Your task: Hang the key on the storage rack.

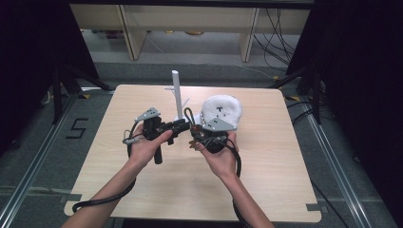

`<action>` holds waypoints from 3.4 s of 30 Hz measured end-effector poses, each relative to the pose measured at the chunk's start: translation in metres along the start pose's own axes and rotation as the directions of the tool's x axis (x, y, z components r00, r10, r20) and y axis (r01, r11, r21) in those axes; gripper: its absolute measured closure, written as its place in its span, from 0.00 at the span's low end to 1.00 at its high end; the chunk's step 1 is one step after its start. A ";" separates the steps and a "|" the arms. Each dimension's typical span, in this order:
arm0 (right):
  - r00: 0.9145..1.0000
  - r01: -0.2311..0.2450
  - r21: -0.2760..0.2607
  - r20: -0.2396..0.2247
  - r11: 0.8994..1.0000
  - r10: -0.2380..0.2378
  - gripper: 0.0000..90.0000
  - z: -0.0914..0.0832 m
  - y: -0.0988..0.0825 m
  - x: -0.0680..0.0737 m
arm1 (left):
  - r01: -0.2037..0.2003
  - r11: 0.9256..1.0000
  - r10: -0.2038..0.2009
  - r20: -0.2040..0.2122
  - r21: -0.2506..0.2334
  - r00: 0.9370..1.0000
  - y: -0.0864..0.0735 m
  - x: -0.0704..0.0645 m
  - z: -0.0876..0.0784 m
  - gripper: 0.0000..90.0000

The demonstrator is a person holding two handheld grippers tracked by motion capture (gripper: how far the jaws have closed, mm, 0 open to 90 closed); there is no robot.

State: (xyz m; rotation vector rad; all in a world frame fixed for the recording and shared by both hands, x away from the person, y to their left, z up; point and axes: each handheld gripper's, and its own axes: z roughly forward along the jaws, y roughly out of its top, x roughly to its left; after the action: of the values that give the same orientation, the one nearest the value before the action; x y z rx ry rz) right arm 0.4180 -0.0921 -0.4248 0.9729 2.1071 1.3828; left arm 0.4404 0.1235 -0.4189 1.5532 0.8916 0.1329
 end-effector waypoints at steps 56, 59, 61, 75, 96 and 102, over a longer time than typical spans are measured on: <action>0.991 -0.020 0.002 0.129 1.000 0.019 0.60 -0.046 -0.030 -0.032 | -0.154 0.988 0.148 -0.270 -0.001 0.951 0.024 0.027 -0.019 0.93; 0.989 -0.039 -0.012 0.142 0.999 0.040 0.60 -0.051 -0.036 -0.038 | -0.161 0.987 0.152 -0.293 -0.006 0.944 0.025 0.031 -0.019 0.93; 0.986 -0.051 -0.001 0.162 0.999 0.050 0.60 -0.057 -0.039 -0.041 | -0.169 0.986 0.161 -0.310 -0.001 0.937 0.025 0.034 -0.020 0.93; 0.973 -0.111 -0.024 0.203 0.994 0.114 0.60 -0.076 -0.059 -0.053 | -0.197 0.980 0.189 -0.425 0.025 0.885 0.037 0.046 -0.018 0.93; 0.967 -0.146 -0.033 0.206 0.989 0.150 0.60 -0.074 -0.065 -0.054 | -0.224 0.974 0.213 -0.499 0.038 0.840 0.049 0.049 -0.003 0.92; 0.975 -0.123 -0.021 0.184 0.992 0.125 0.60 -0.073 -0.066 -0.058 | -0.242 0.969 0.232 -0.503 0.047 0.833 0.052 0.046 0.001 0.92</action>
State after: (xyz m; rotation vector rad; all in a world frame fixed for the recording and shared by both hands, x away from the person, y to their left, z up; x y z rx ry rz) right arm 0.3854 -0.1964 -0.4564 1.1992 1.9303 1.3035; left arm 0.4966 0.1542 -0.3913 1.6354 1.0915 0.7589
